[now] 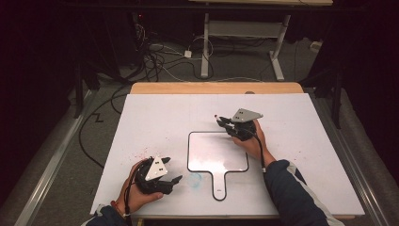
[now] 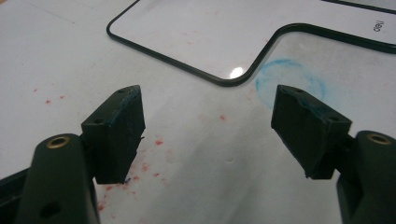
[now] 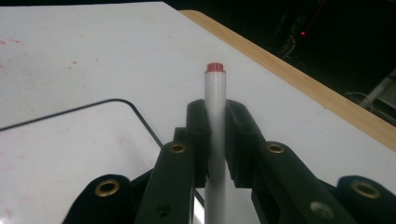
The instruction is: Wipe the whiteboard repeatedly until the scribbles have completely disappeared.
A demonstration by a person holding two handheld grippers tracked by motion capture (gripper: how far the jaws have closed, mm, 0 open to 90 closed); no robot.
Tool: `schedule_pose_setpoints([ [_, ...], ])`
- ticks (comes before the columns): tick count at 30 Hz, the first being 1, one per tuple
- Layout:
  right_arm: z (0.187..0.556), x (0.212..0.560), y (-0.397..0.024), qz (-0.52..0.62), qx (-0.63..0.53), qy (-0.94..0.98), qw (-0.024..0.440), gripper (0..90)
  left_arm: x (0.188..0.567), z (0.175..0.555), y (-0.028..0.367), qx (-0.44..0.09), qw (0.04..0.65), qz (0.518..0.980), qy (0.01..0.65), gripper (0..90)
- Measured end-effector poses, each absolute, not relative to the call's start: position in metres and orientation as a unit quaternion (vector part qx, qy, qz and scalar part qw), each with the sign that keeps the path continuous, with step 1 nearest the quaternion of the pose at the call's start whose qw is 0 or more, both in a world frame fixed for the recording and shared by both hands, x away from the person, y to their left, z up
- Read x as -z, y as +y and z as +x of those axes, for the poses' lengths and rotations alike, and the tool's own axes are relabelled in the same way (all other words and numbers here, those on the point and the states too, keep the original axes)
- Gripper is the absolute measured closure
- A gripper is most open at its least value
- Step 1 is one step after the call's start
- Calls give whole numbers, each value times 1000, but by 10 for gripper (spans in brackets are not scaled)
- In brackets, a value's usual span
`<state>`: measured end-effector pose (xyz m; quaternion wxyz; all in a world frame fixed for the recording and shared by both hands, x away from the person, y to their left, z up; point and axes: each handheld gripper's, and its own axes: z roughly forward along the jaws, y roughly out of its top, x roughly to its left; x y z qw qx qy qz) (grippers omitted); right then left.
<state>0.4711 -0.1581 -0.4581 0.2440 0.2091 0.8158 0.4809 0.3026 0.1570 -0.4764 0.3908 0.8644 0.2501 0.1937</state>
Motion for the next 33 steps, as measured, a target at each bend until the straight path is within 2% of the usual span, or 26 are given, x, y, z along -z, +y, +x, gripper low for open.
schedule_pose_setpoints([
  [8,478,456,-111,183,-480,827,230,818,476,303,160,-190,398,862,252,247],
  [14,480,459,-95,172,-466,837,229,818,475,303,161,-189,400,861,250,247],
  [19,479,460,-101,173,-458,842,228,818,475,302,161,-190,399,862,249,247],
  [28,473,462,-140,193,-448,840,237,818,475,302,159,-192,396,863,250,248],
  [33,473,460,-133,185,-456,839,231,818,475,301,159,-193,394,863,250,249],
])
